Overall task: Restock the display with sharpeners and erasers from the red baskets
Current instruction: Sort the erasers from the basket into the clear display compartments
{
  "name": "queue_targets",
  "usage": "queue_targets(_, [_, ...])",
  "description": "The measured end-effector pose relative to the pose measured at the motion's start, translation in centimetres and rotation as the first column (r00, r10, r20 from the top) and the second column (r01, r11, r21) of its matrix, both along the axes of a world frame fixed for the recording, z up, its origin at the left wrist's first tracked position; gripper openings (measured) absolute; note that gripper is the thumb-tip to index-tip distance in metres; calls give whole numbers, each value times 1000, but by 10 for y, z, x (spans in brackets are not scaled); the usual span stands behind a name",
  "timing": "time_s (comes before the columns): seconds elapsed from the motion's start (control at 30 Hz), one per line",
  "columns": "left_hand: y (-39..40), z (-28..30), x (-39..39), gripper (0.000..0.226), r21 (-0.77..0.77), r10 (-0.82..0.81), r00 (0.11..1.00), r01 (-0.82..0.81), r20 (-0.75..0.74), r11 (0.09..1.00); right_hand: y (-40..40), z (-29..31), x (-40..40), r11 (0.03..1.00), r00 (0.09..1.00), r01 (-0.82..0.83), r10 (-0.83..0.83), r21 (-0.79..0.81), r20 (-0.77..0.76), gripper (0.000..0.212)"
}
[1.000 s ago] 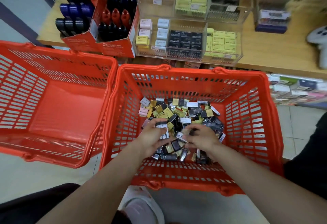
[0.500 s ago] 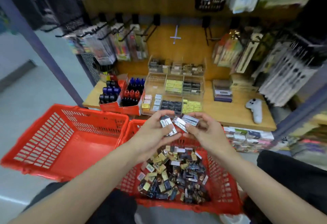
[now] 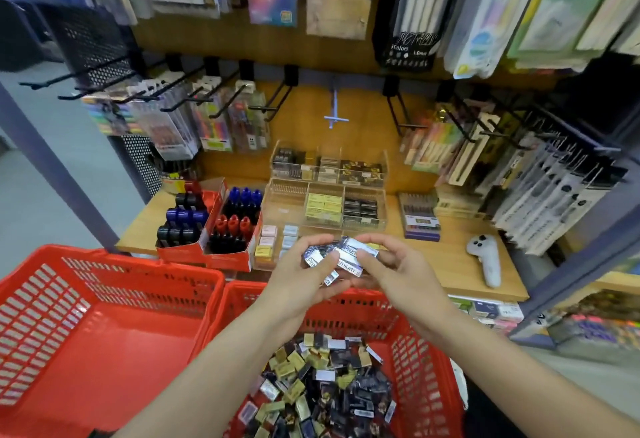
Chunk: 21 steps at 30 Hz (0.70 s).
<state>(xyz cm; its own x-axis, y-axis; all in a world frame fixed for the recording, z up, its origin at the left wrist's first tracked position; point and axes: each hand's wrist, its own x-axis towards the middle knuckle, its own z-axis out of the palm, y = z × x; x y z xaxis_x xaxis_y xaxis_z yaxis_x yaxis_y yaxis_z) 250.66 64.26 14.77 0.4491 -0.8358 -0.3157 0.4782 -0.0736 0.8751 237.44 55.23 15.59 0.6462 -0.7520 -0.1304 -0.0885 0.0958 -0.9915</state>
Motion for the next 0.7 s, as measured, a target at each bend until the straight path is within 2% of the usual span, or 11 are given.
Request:
queue_targets(0.17, [-36,-12,24,20,18,39,990,-37,-134,999,-34,-7,25,999,1000,-12,12,47,3,23])
queue_targets(0.27, [-49,-20,36,21,50,41,988,-34,-151,998,-56,-10,40,999,998,-23,20,-48,-65,21])
queue_targets(0.37, [-51,-23,53,11,50,30,985,-22,-169,999,-66,-12,55,995,993,-69,61,-75,-104,22])
queue_targets(0.43, [-50,-22,65,9,43,-8,985,15,-171,999,-71,-12,64,982,984,-123,102,-144,-147,23])
queue_targets(0.57, [-49,-23,76,20,63,-7,992,15,-125,998,-77,-17,75,951,973,-181,136,-249,-186,26])
queue_targets(0.63, [-52,-24,77,22,62,3,996,2,-90,998,-76,-23,76,887,961,-213,114,-410,-254,37])
queue_targets(0.7, [-58,-23,78,22,67,16,998,-12,-59,998,-77,-26,75,780,953,-215,36,-588,-300,52])
